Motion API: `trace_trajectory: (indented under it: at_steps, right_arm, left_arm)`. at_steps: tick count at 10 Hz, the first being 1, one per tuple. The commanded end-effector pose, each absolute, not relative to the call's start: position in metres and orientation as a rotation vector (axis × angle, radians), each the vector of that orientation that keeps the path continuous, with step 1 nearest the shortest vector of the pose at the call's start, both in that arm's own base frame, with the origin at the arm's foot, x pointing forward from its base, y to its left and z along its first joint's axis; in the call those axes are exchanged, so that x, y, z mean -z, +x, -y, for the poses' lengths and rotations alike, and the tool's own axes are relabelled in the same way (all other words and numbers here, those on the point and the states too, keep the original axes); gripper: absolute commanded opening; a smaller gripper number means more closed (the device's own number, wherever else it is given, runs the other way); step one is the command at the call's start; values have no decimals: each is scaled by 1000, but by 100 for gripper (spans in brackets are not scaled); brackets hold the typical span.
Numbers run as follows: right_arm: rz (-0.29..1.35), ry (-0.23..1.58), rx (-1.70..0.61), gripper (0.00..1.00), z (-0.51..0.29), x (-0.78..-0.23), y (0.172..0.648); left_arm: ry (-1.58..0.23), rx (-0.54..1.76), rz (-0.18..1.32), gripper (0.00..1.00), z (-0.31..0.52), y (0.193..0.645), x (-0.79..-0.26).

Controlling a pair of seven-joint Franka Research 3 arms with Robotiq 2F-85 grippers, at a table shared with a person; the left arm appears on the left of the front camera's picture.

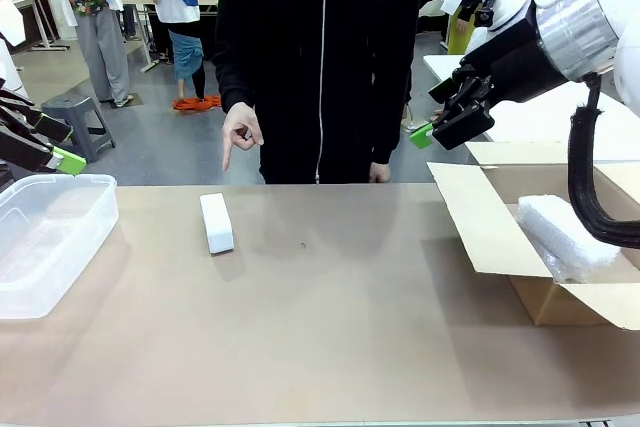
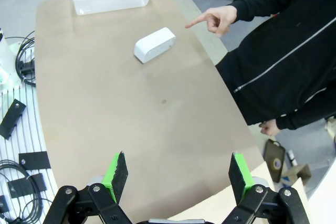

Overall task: Separate and place wrapped and unwrapped clocks.
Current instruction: Pick up the Digital clock indicated by the person.

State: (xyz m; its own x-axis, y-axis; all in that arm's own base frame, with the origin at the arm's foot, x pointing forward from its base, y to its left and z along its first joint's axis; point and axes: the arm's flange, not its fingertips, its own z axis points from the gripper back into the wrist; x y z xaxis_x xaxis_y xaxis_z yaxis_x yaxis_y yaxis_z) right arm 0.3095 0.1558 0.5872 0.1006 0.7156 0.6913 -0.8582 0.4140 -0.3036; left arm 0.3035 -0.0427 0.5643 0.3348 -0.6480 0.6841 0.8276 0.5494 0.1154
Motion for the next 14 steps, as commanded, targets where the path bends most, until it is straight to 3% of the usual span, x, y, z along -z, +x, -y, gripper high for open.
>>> trace_trajectory:
  at_steps: [1, 4, 5, 8, 10, 12, 13, 14]
  right_arm:
    - [905, 204, -1171, 100, -157, -586, 313]
    - [905, 204, -1171, 100, -157, -586, 313]
    - [905, 204, -1171, 100, -157, -586, 313]
    - [905, 204, -1171, 100, -157, -586, 313]
    - [905, 204, -1171, 100, -157, -586, 313]
    - [905, 204, -1171, 100, -157, -586, 313]
    - [905, 204, -1171, 100, -157, -586, 313]
    - [905, 204, -1171, 100, -157, -586, 313]
  left_arm:
    - [-273, 978, 752, 100, 43, 303, -564]
    - [-417, 609, 731, 100, 100, 365, -601]
    - [-453, 452, 644, 100, 109, 383, -602]
    - [-261, 135, 503, 100, 137, 421, -585]
    - [-115, 3, 438, 100, 159, 446, -567]
    - [-163, -55, 348, 100, 159, 453, -534]
    - [-145, 12, 462, 100, 149, 448, -546]
    - [-145, 12, 462, 100, 149, 448, -546]
